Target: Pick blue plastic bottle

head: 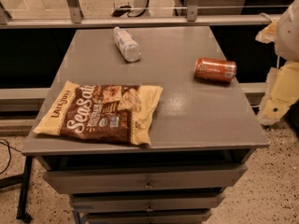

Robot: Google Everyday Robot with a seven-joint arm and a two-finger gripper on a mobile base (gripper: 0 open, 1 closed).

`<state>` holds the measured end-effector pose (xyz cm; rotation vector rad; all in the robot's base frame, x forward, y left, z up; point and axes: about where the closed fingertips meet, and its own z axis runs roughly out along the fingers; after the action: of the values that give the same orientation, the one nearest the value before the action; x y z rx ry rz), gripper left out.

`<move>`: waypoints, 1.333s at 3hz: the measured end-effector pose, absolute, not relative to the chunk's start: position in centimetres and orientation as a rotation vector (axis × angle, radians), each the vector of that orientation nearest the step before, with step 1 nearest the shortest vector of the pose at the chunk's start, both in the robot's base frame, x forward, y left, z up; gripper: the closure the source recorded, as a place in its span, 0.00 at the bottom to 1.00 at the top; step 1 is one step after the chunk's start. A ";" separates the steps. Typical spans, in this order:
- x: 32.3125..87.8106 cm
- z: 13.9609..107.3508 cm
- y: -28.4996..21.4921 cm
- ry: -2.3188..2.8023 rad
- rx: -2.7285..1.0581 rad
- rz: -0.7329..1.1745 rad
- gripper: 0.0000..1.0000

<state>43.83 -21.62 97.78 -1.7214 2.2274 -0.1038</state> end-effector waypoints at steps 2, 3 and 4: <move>44.3 97.8 -20.9 2.205 -1.711 -0.091 0.00; 48.0 97.4 -17.4 2.144 -1.681 -0.048 0.00; 54.1 96.7 -14.5 2.127 -1.592 -0.019 0.00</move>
Offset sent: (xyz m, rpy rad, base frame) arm 0.0110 0.0143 -0.0041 0.0477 -0.0113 0.0154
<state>54.07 -14.52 96.73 -1.5922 2.1269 -0.0192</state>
